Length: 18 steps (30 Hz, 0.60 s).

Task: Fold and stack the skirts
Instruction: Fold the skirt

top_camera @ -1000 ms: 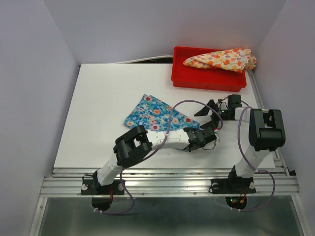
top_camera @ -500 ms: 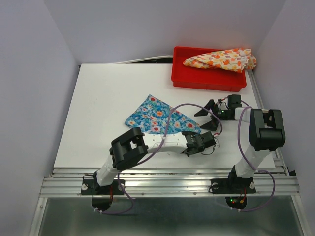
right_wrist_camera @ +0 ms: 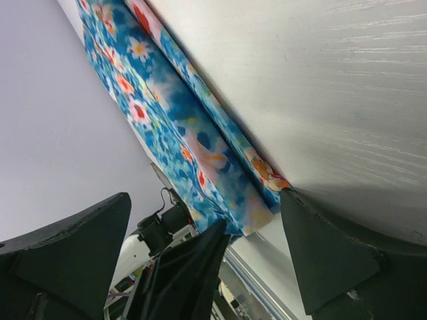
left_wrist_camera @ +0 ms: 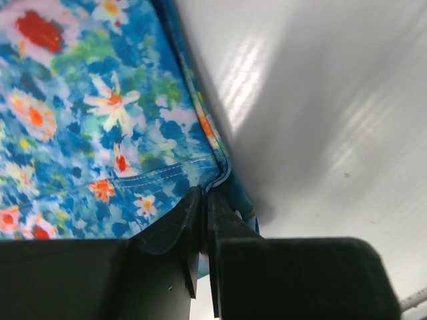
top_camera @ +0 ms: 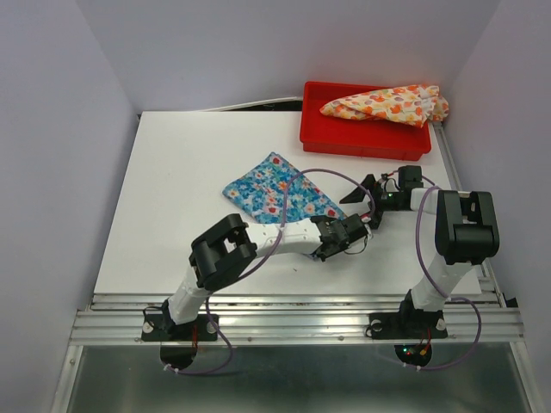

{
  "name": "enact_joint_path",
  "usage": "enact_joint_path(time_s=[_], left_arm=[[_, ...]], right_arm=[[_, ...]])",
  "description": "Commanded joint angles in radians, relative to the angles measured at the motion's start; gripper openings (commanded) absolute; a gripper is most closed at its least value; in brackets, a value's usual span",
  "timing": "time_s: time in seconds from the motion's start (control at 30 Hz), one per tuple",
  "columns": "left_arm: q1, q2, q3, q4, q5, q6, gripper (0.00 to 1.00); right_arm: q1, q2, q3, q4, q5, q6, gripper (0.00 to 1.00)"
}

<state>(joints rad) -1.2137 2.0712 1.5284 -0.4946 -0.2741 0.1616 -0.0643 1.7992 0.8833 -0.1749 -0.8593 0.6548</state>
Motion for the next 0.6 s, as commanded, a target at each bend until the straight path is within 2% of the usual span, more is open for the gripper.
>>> enact_joint_path(time_s=[0.0,0.07,0.13,0.17,0.23,0.33,0.37,0.43,0.47,0.5,0.57], left_arm=[[0.013,-0.022,0.027,-0.022,-0.043,-0.027,0.17],[0.014,-0.023,0.032,-0.022,-0.048,-0.028,0.2],[0.014,-0.028,0.045,-0.024,-0.033,-0.02,0.32],[0.014,-0.042,0.049,-0.021,-0.022,-0.014,0.42],[0.014,-0.068,0.039,0.004,-0.016,-0.01,0.5],[0.023,-0.161,-0.01,0.059,0.001,0.007,0.54],[0.035,-0.19,-0.023,0.067,0.018,0.012,0.59],[0.104,-0.291,-0.063,0.086,0.129,0.006,0.65],[0.105,-0.33,-0.074,0.088,0.186,0.004,0.66],[0.179,-0.403,-0.105,0.096,0.298,-0.002,0.68],[0.27,-0.472,-0.137,0.12,0.407,-0.022,0.75]], right_arm=[[0.003,0.009,-0.033,-0.003,0.155,-0.046,1.0],[0.003,0.011,-0.033,-0.003,0.157,-0.047,1.0],[0.003,0.014,-0.033,-0.003,0.155,-0.049,1.0],[0.003,0.012,-0.033,-0.003,0.152,-0.049,1.0],[0.003,0.008,-0.035,-0.002,0.144,-0.05,1.0],[0.003,-0.006,-0.04,0.006,0.126,-0.047,1.0],[0.003,-0.011,-0.041,0.005,0.121,-0.047,1.0],[0.003,-0.04,-0.061,0.028,0.097,-0.038,0.99],[0.003,-0.05,-0.075,0.041,0.085,-0.032,0.99],[0.003,-0.066,-0.09,0.055,0.072,-0.021,0.98],[0.003,-0.122,-0.154,0.11,0.054,0.002,0.95]])
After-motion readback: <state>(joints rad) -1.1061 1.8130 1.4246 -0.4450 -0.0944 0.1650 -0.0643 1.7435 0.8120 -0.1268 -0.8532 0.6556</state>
